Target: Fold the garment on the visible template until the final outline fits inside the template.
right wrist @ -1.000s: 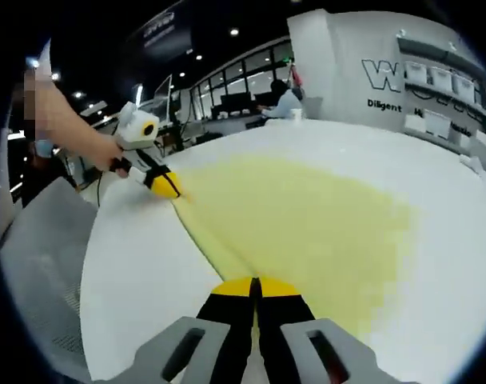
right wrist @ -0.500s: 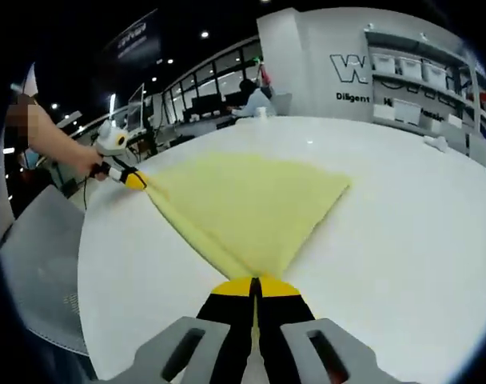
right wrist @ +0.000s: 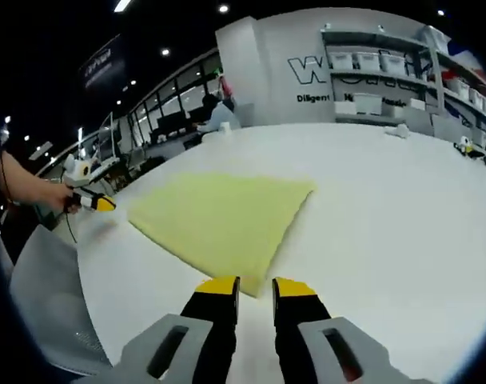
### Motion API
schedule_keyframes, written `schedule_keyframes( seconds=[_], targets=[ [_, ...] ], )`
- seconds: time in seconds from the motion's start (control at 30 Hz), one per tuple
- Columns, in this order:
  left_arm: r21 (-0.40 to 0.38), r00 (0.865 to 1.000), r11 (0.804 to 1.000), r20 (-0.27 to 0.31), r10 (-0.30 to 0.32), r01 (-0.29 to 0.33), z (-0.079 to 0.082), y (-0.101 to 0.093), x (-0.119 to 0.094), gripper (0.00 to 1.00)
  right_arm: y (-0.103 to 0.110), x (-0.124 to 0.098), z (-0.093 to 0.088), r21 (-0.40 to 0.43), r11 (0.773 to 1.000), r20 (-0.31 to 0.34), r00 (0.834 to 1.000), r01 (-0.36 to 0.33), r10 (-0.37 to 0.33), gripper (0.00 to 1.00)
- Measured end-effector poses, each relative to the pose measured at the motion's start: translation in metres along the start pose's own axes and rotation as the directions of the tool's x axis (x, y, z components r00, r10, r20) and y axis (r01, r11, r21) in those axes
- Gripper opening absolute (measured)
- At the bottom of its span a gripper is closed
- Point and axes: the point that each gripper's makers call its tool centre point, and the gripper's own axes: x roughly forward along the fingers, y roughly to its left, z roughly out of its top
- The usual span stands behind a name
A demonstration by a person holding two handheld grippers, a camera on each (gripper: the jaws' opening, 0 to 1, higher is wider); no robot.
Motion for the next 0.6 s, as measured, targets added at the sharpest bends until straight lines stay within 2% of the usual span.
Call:
schedule_keyframes(
  seconds=[0.13, 0.23, 0.3, 0.37, 0.47, 0.6],
  targets=[
    [-0.002, 0.997, 1.0, 0.078, -0.015, 0.015, 0.008, -0.026, -0.009, 0.1, 0.027, -0.012, 0.004, -0.009, 1.0, 0.018, 1.0, -0.009, 0.009, 0.25],
    [-0.019, 0.987, 1.0, 0.161, -0.016, 0.019, 0.016, -0.047, -0.017, 0.24, 0.042, -0.019, 0.007, -0.013, 1.0, 0.035, 0.999, 0.001, -0.001, 0.36],
    [-0.013, 0.985, 1.0, 0.17, -0.025, 0.028, 0.014, -0.061, -0.021, 0.35, 0.049, -0.023, 0.008, -0.003, 1.0, 0.045, 0.999, 0.022, -0.022, 0.5],
    [0.021, 0.984, 1.0, 0.179, -0.015, 0.012, 0.009, -0.069, -0.02, 0.49, 0.056, -0.026, 0.012, -0.013, 1.0, 0.065, 0.997, 0.029, -0.028, 0.6],
    [0.012, 0.983, 1.0, 0.181, 0.011, -0.013, -0.001, -0.072, -0.021, 0.66, 0.065, -0.032, 0.016, -0.003, 0.999, 0.084, 0.995, 0.05, -0.05, 0.75],
    [-0.026, 0.98, 0.999, 0.193, 0.036, -0.031, -0.014, -0.074, -0.027, 0.77, 0.071, -0.041, 0.017, -0.001, 0.997, 0.096, 0.993, 0.071, -0.071, 0.82]
  ],
)
